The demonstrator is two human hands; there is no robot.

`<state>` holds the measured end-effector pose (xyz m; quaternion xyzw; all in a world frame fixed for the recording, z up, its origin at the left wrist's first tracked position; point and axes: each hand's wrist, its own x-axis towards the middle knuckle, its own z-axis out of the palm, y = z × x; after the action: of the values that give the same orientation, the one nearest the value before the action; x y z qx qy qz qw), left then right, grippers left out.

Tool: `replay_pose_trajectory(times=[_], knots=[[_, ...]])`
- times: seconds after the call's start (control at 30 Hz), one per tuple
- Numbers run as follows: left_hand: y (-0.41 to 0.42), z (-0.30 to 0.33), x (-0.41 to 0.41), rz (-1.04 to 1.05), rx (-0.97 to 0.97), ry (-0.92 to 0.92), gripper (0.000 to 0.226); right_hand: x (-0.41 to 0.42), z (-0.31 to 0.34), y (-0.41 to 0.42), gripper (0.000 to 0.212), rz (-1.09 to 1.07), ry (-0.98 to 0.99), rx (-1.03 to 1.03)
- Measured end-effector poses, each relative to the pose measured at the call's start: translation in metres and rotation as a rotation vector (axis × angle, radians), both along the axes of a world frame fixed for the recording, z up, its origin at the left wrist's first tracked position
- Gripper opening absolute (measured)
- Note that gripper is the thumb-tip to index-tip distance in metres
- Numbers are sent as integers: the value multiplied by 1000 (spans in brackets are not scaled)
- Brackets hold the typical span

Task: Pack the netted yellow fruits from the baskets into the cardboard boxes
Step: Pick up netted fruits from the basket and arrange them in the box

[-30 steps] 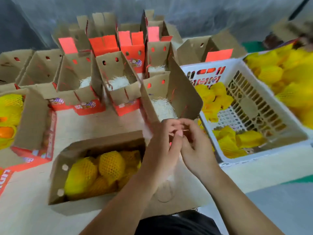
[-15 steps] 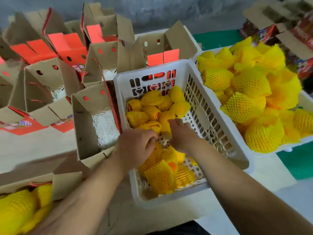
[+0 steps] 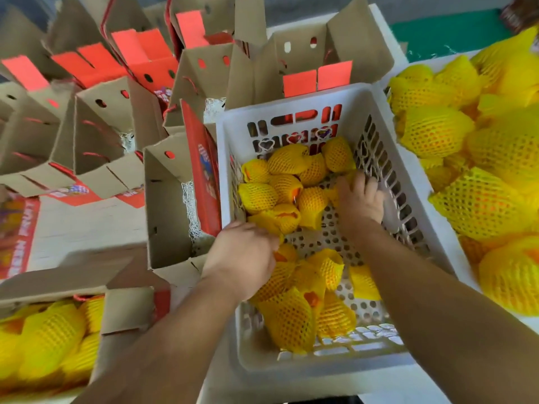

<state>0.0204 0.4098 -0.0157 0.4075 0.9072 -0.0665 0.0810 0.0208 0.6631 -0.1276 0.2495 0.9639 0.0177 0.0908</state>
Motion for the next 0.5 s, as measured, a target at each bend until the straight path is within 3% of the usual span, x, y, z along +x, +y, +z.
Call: replay_pose_trajectory(times=[0.17, 0.23, 0.3, 0.4, 0.5], knots=[[0, 1, 1, 21, 19, -28, 26, -1, 36, 4, 82, -47, -128, -221], [0, 4, 1, 44, 90, -59, 24, 7, 66, -2, 88, -116, -65, -353], [-2, 6, 4, 63, 231, -94, 29, 26, 98, -12, 77, -163, 50, -570], [-9, 10, 19, 20, 317, -102, 56, 77, 143, -49, 60, -267, 273, -993], [-28, 16, 55, 54, 681, -398, 51, 125, 163, -99, 51, -322, 387, -1212]])
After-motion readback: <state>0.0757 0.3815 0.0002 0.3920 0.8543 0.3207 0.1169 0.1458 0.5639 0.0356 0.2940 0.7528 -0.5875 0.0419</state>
